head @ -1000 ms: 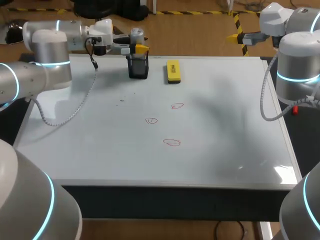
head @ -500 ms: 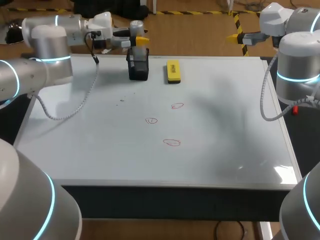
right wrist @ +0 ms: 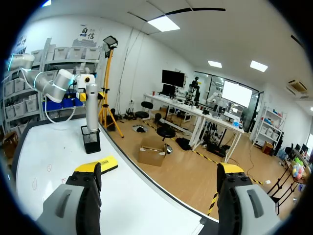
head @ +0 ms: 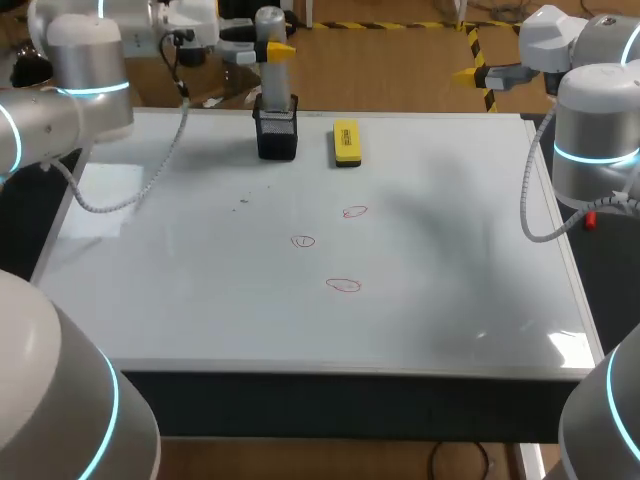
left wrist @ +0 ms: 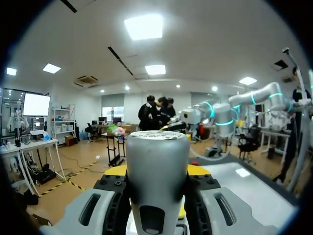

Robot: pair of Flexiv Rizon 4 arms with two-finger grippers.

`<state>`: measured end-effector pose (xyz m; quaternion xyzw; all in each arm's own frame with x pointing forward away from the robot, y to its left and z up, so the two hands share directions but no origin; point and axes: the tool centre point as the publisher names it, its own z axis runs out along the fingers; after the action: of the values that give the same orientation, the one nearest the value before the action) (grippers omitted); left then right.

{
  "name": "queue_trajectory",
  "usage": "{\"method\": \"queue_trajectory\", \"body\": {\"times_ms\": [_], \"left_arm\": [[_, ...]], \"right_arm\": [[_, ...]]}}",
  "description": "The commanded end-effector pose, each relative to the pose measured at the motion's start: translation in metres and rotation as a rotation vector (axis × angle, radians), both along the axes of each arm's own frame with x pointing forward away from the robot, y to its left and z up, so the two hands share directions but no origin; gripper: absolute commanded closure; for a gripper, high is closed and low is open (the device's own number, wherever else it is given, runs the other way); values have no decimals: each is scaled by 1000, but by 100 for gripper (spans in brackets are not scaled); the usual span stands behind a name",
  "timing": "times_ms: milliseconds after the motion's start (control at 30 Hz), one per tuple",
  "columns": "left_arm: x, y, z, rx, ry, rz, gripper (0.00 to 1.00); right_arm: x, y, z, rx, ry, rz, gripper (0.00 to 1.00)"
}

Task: Pick up the inspection probe, press it on each red-marked spot on the whiteboard one by one, put down the probe, pick up the eraser, and wipe off all the red marks.

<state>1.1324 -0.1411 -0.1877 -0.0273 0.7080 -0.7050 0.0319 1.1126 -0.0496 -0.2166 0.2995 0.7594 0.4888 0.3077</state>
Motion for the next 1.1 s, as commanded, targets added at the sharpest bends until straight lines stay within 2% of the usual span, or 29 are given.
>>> {"method": "queue_trajectory", "body": {"times_ms": [33,300,467,567,733,900,1100], "left_arm": [[-17,6,22,17,-15,45,100],[-45,11,48,25,-35,27,100],[-74,20,56,39,-45,27,100],[-90,24,53,47,-40,20,100],[-119,27,43,5,-7,7,100],[-146,29,35,-7,6,10,100],[-160,43,22,8,17,21,100]], "right_arm": [[0,0,0,0,1,1,0],[0,0,0,0,1,1,0],[0,0,0,0,1,1,0],[0,0,0,0,1,1,0],[0,0,0,0,1,1,0],[0,0,0,0,1,1,0],[0,0,0,0,1,1,0]]}}
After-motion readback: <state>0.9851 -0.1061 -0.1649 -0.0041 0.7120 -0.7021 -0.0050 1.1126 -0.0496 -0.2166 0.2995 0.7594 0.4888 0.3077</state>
